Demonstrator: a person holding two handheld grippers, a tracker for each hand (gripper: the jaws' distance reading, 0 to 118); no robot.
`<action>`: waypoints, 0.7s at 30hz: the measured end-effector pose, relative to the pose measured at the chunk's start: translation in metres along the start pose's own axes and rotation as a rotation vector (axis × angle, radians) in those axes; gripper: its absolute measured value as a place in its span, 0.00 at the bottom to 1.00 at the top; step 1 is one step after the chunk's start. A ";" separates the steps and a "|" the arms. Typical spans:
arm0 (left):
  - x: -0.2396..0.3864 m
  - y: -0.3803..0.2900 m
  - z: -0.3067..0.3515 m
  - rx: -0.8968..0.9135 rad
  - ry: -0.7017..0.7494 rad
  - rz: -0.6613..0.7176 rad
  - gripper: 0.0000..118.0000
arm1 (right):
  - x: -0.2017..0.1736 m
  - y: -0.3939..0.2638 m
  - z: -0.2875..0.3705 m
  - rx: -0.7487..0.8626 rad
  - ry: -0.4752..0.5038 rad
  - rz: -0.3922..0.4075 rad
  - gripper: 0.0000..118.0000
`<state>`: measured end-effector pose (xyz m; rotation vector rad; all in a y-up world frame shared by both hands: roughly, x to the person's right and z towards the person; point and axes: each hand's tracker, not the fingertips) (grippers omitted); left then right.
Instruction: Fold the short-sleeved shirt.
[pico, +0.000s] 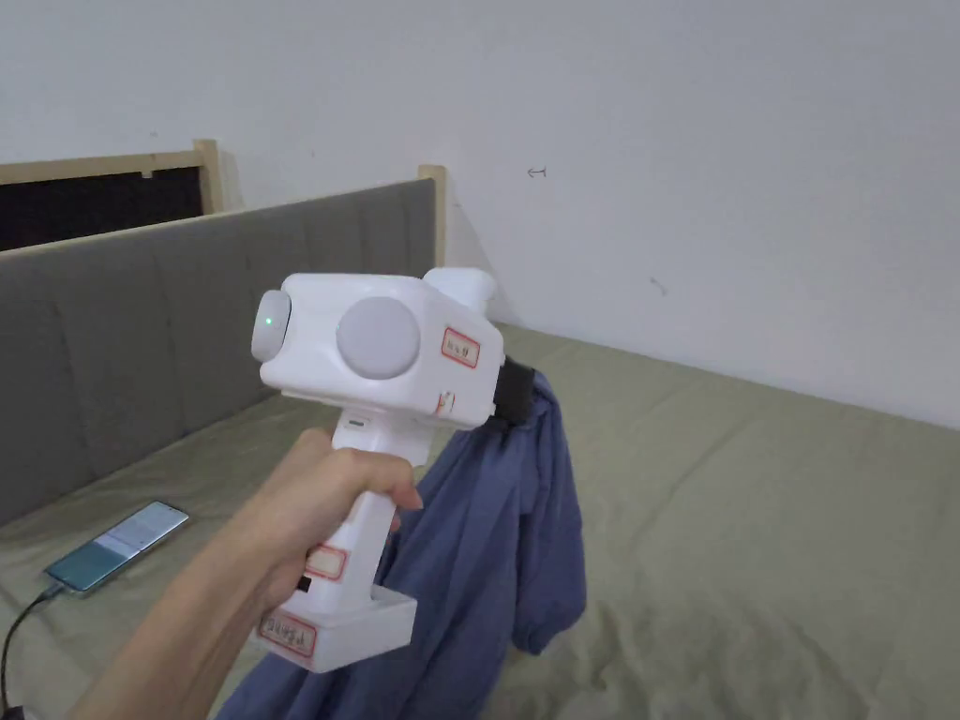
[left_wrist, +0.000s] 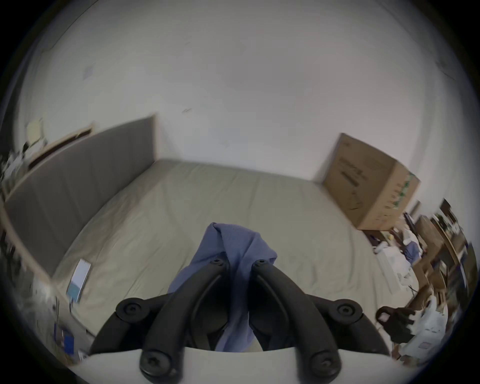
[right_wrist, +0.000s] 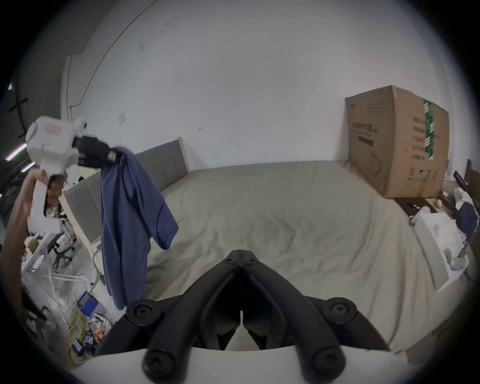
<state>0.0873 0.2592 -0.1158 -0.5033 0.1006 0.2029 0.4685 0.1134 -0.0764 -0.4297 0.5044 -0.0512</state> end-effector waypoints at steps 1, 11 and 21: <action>0.018 0.012 0.002 0.022 -0.047 -0.020 0.08 | 0.005 0.003 0.006 0.016 -0.022 0.011 0.00; 0.187 0.002 -0.035 -0.025 -0.532 -0.070 0.08 | 0.064 0.027 0.065 0.144 -0.277 -0.012 0.00; 0.284 -0.215 -0.205 -0.556 -0.518 -0.091 0.08 | 0.124 -0.002 0.070 0.062 -0.375 -0.133 0.00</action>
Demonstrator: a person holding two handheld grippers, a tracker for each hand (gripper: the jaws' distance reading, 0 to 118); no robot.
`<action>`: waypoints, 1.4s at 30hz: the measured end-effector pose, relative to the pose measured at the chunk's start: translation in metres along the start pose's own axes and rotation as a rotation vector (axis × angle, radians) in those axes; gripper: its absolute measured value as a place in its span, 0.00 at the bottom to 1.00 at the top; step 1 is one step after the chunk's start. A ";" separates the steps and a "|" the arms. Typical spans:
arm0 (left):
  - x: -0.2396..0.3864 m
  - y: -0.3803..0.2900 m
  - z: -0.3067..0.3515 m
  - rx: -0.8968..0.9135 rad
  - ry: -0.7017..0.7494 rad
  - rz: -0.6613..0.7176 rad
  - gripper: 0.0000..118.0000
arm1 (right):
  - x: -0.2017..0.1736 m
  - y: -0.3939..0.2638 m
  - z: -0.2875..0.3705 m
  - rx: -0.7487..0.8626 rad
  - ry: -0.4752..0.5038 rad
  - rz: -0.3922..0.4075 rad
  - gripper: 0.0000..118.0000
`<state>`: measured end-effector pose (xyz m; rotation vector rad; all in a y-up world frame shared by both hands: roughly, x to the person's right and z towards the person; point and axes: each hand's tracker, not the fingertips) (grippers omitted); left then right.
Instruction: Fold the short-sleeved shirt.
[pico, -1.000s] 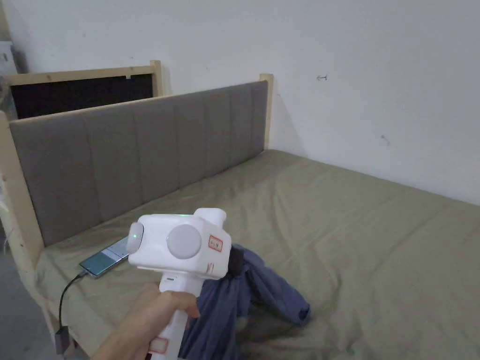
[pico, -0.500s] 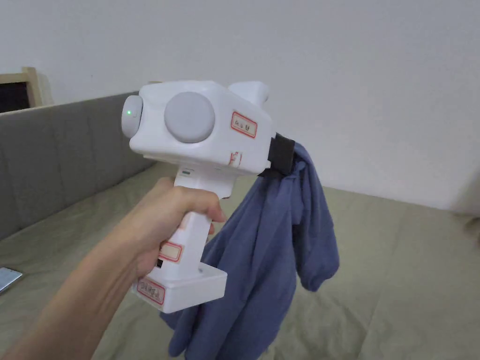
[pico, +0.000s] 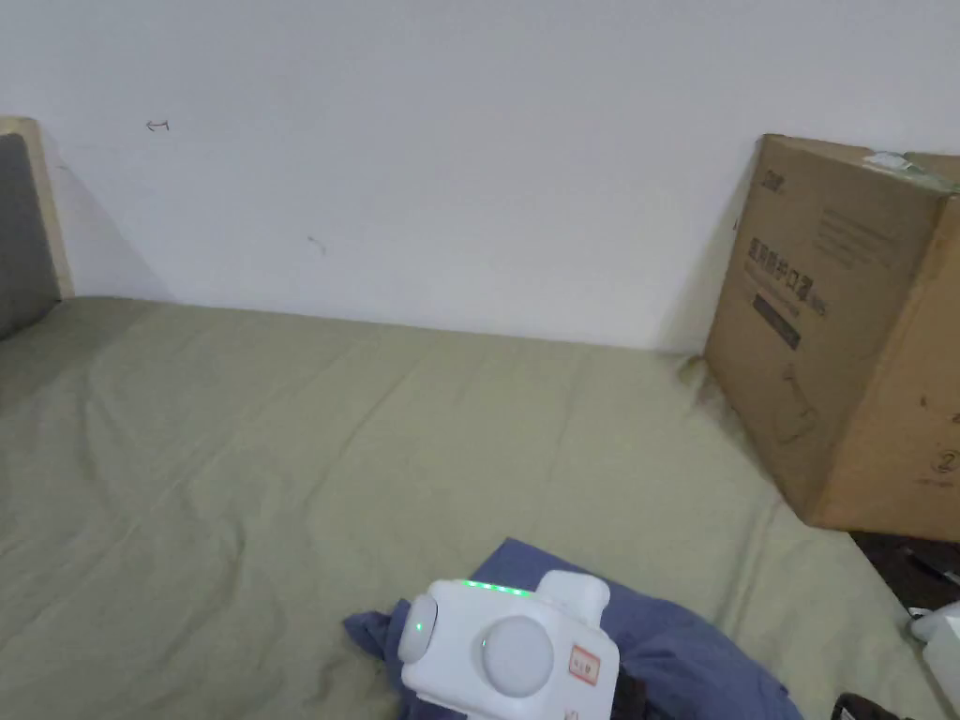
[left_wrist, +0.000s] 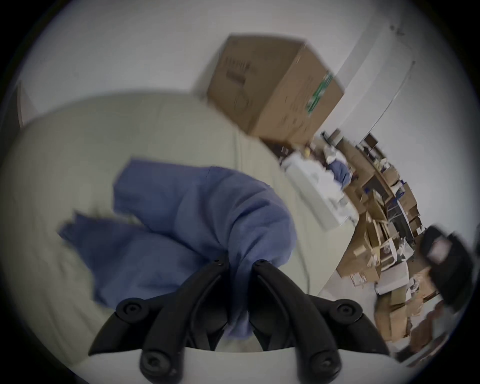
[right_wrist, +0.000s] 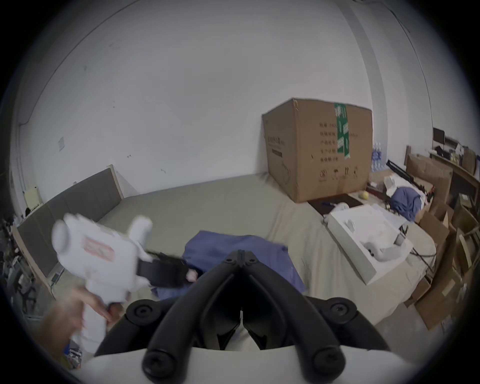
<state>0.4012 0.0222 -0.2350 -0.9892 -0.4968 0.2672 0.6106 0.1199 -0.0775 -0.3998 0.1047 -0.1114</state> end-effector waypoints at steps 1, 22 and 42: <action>0.000 -0.007 -0.011 -0.024 0.006 -0.004 0.08 | 0.004 -0.003 -0.002 -0.014 -0.005 0.002 0.00; -0.090 -0.050 0.129 0.230 0.283 0.107 0.07 | -0.017 -0.008 -0.021 -0.055 0.106 0.022 0.00; -0.227 0.037 0.032 0.034 0.495 0.216 0.96 | -0.039 -0.021 -0.090 -0.197 0.154 0.044 0.00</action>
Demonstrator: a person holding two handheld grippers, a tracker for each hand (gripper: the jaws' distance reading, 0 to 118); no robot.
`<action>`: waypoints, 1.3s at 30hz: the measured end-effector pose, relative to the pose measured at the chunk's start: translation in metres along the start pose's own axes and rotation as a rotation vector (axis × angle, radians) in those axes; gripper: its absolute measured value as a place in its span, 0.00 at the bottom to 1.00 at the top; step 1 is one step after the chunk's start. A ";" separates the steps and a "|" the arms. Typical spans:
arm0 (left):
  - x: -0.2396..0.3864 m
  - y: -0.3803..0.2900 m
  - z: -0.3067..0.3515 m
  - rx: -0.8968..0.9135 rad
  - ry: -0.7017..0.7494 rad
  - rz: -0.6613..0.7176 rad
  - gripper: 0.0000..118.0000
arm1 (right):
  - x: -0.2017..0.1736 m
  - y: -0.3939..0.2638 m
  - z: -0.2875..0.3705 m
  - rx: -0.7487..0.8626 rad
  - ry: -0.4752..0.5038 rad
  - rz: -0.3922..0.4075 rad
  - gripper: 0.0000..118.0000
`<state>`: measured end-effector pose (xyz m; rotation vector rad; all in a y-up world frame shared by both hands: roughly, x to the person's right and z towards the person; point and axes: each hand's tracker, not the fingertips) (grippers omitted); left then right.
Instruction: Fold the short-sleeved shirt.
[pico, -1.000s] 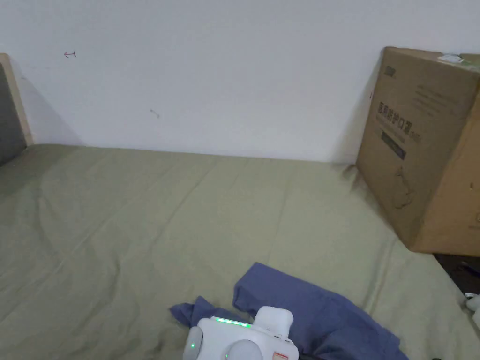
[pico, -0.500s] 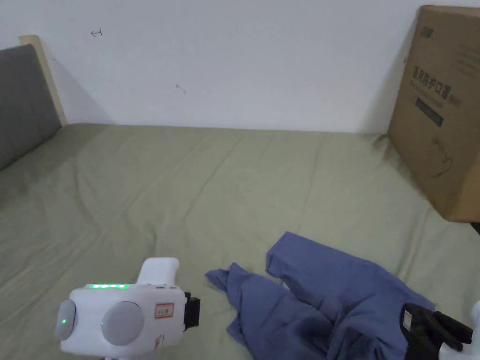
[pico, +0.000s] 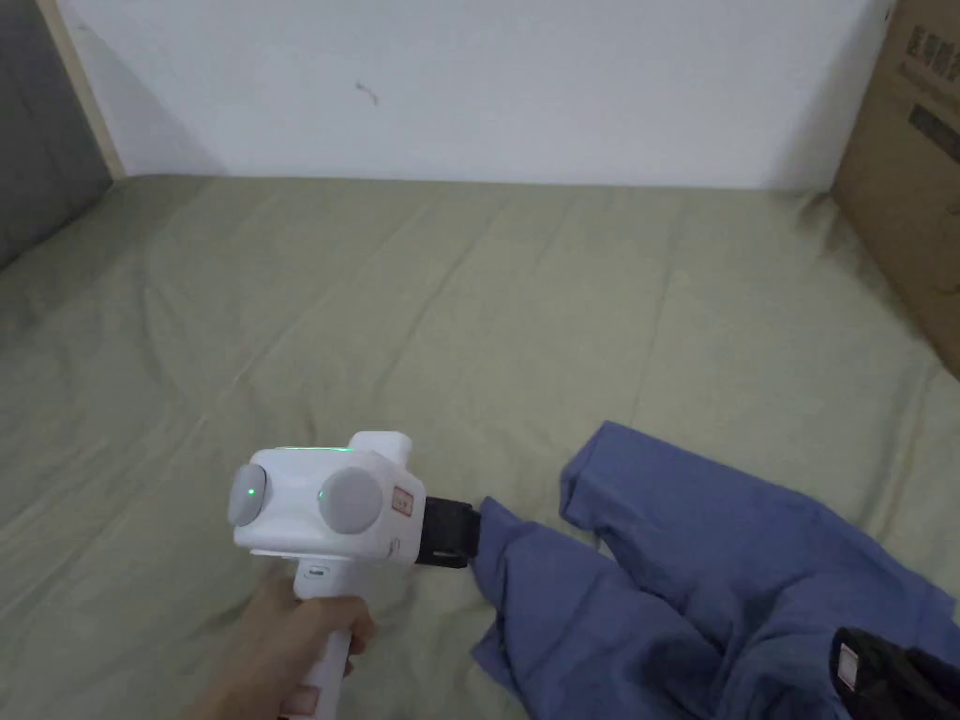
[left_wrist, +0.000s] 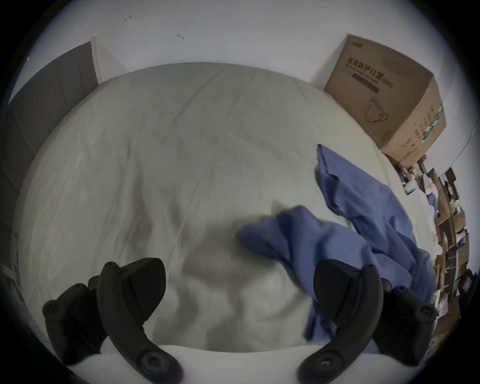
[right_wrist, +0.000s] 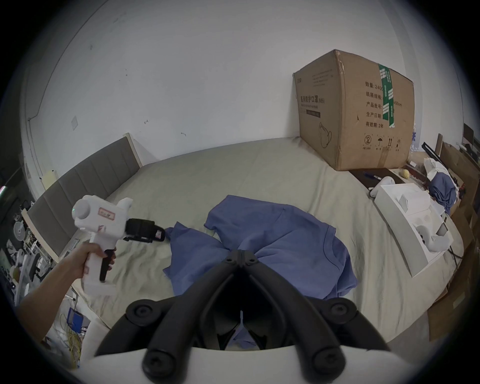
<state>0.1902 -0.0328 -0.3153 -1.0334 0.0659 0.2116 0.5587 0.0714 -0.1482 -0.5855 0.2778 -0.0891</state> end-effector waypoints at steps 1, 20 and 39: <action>0.003 0.006 -0.010 -0.008 0.029 -0.013 0.96 | 0.002 0.000 -0.002 -0.004 -0.002 0.000 0.00; 0.051 0.007 -0.005 0.070 0.158 -0.317 0.02 | 0.047 0.000 0.007 -0.016 -0.093 -0.058 0.00; 0.028 -0.026 0.105 0.223 -0.018 -0.187 0.02 | 0.117 0.102 -0.161 -0.261 0.011 0.137 0.90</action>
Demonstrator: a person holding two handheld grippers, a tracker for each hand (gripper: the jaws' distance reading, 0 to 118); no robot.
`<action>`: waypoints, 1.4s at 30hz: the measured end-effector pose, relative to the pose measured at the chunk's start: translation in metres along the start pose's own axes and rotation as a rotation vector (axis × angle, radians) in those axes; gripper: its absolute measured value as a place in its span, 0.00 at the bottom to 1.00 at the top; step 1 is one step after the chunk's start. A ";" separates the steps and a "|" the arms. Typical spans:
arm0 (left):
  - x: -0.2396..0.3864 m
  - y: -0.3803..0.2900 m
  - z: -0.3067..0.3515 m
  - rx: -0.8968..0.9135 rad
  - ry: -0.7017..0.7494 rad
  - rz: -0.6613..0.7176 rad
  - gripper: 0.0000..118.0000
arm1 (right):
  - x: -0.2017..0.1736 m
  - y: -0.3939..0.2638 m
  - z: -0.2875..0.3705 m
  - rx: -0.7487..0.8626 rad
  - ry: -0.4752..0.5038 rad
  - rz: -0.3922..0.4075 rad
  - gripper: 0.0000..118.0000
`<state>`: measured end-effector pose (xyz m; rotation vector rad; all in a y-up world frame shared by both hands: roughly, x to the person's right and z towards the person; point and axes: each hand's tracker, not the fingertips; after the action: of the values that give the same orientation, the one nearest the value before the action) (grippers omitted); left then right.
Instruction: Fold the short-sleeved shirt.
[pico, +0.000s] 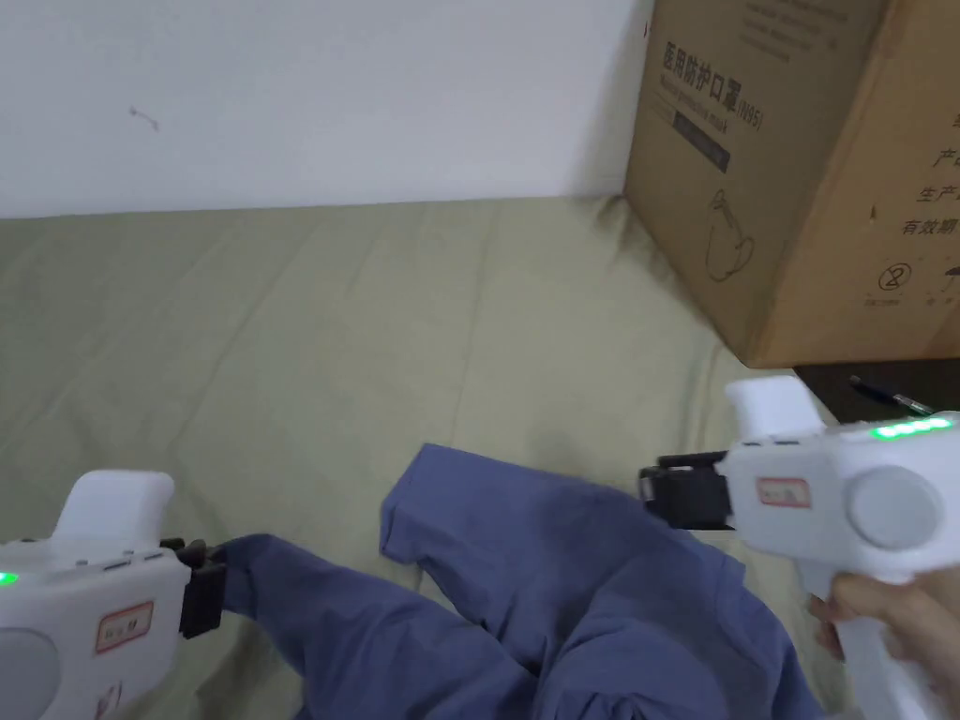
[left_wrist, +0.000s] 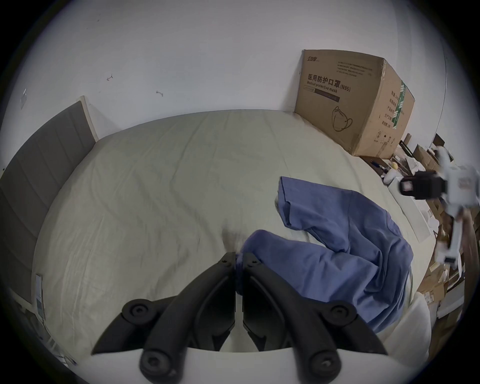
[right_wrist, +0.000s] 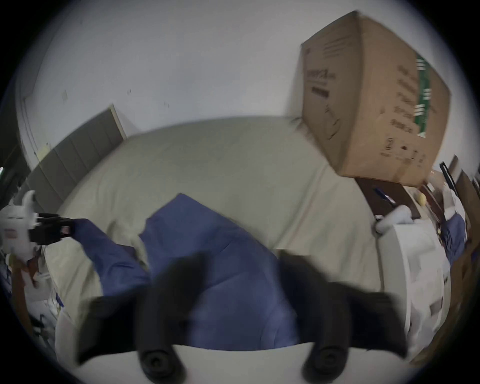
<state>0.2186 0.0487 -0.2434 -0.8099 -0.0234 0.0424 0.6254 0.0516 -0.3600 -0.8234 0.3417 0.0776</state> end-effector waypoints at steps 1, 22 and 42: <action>0.004 0.000 0.002 -0.003 0.001 -0.008 0.02 | 0.002 0.007 -0.019 -0.033 -0.014 -0.001 0.92; 0.004 -0.010 0.007 -0.045 0.041 0.000 0.02 | -0.035 0.007 -0.133 -0.216 -0.075 0.230 0.02; -0.048 0.070 0.192 0.266 0.304 0.033 0.02 | 0.039 0.115 0.254 0.433 -0.051 -0.055 0.02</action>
<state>0.1611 0.2336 -0.1621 -0.5438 0.2776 -0.0461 0.7076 0.3125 -0.2941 -0.4013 0.2743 -0.0269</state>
